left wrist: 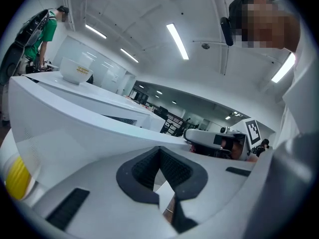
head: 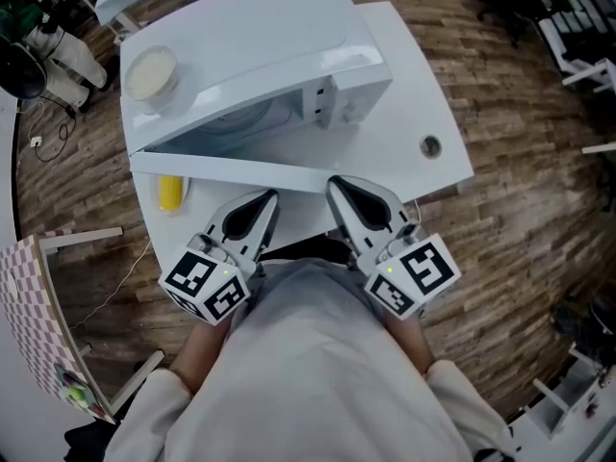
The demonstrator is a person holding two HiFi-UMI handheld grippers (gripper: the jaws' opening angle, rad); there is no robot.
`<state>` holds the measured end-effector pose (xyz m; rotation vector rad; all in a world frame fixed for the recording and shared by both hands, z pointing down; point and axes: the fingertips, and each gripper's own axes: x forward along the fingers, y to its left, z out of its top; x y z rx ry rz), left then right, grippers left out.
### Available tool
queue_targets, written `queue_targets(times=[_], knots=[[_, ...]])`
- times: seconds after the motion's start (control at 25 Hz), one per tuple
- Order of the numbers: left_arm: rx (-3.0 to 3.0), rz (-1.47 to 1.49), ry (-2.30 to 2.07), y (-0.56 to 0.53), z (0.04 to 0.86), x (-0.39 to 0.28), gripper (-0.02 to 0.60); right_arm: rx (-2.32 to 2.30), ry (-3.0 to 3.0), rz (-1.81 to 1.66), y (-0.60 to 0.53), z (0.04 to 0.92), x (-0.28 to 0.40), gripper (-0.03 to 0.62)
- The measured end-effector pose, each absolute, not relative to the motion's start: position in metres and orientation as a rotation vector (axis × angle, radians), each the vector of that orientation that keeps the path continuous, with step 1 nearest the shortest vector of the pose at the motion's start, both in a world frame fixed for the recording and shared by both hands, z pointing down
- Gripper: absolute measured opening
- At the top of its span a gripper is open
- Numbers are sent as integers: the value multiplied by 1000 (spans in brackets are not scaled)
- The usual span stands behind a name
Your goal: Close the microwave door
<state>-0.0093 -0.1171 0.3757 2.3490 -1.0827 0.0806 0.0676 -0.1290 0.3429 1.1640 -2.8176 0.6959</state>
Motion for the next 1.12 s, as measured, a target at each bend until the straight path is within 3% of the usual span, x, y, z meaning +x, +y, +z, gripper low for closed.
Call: queue_targets(times=[1.12], knots=[[2282,20,-1107,-131,384,-13,17,1210,-2812,738,-141,343,81,23]])
